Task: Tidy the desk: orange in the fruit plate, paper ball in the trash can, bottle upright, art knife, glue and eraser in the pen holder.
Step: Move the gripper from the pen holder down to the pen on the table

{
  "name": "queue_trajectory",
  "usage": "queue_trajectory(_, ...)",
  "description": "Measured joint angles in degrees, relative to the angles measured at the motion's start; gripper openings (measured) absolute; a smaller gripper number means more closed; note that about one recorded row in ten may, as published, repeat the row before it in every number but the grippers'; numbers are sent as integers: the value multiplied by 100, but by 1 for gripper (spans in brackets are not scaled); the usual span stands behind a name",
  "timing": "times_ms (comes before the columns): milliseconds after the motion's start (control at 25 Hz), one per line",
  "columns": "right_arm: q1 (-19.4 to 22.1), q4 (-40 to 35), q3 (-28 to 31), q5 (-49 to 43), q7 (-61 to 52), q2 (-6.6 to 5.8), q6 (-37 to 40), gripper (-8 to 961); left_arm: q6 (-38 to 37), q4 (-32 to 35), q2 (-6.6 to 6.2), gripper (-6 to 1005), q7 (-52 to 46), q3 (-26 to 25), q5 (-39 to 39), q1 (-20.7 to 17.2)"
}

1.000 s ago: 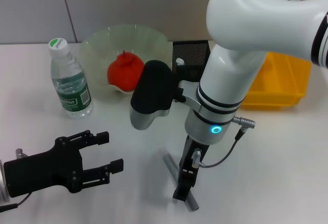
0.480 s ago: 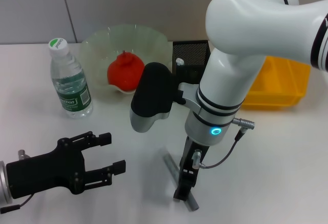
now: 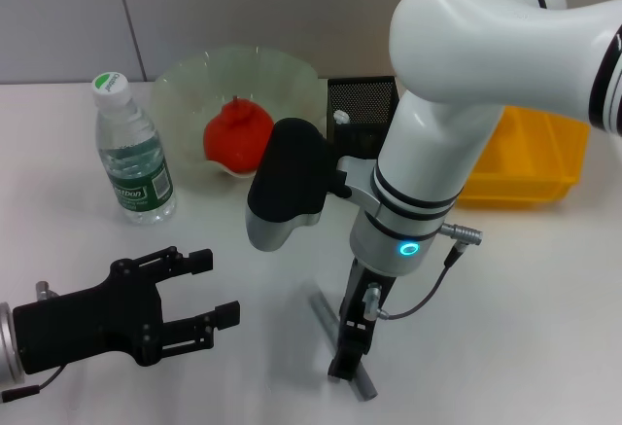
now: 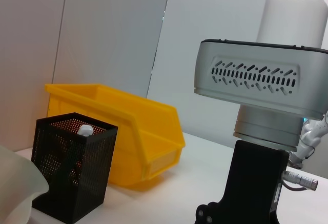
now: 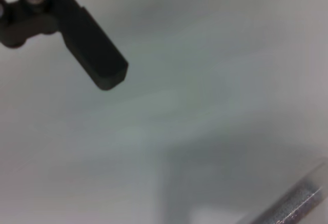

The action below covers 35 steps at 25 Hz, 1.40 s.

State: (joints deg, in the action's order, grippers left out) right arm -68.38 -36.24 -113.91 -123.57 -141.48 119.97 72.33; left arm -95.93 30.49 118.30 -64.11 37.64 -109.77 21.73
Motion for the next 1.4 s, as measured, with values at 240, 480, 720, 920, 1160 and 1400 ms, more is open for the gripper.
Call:
queue_trajectory(240, -1, -63, 0, -16, 2, 0, 23, 819, -5, 0, -3, 793, 3, -2, 18, 0)
queue_trajectory(480, -18, -66, -149, -18, -12, 0, 16, 819, -6, 0, -13, 794, 3, -2, 26, 8)
queue_trajectory(720, -23, -83, -217, -9, -12, 0, -37, 810, 2, 0, -18, 794, -14, -4, 27, 1)
queue_trajectory(920, -14, -82, -274, -9, -12, 0, -61, 801, -2, 0, -18, 794, -23, -12, 34, -2)
queue_trajectory(1160, -9, -79, -294, -10, -57, 0, -64, 680, -6, 0, -18, 794, -27, -11, 45, -2)
queue_trajectory(1400, -34, -78, -298, -43, -81, 0, -57, 528, -6, 0, -18, 793, -23, -11, 70, -3)
